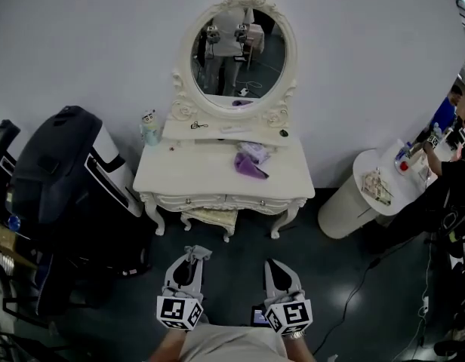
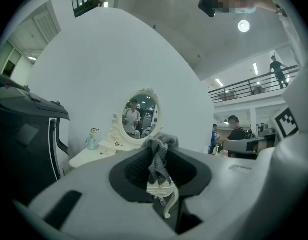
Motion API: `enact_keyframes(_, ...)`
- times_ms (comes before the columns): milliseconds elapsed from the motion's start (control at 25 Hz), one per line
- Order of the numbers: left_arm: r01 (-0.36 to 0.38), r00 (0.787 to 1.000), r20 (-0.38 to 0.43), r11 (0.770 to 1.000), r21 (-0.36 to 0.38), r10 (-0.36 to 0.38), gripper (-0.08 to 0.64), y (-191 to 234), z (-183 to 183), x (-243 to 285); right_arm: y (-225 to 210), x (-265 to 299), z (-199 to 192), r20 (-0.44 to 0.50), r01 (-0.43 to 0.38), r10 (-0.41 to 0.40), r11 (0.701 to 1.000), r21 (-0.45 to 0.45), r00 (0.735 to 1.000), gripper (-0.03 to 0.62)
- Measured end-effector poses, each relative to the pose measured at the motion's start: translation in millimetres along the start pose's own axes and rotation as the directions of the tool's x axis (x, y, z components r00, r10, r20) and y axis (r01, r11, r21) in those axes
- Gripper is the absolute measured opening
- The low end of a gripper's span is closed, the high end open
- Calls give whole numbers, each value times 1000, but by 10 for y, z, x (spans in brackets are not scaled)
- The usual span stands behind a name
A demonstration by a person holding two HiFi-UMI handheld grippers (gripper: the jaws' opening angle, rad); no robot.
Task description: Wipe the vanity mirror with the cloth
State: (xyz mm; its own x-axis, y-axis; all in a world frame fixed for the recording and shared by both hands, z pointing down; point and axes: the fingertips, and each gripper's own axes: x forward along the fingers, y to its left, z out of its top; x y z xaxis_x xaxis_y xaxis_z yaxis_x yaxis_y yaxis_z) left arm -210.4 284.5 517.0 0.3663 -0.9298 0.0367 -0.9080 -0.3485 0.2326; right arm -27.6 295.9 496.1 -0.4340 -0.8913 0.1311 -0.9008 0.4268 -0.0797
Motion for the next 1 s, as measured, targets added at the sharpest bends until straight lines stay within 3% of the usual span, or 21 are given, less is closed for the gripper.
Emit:
enact_keyframes(200, 33, 999, -21, 999, 0, -33, 78, -958, -241, -266, -342, -778, -278, -38, -16, 18, 999, 52, 999, 6)
enact_keyframes(320, 38, 996, -73, 998, -41, -41, 78, -1279, -434, -449, -471, -1057, -410, -32, -13, 16, 996, 87, 999, 6)
enact_keyframes(400, 37, 995, -94, 999, -23, -39, 78, -1425, -469, -456, -599, -1161, -369, -10, -13, 14, 995, 94, 1000, 6)
enact_keyframes(640, 46, 999, -28, 999, 12, -46, 78, -1670, -252, -483, -771, -1416, -335, 9, 15, -16, 993, 119, 1000, 6)
enact_keyframes(800, 63, 998, -25, 998, 6, -62, 78, -1745, -269, -581, -711, -1550, -339, 6, 22, -23, 993, 118, 1000, 6)
enact_keyframes(1000, 32, 999, -18, 999, -11, -32, 78, -1640, -320, -822, -517, -1591, -425, -12, -3, 4, 993, 118, 1000, 6)
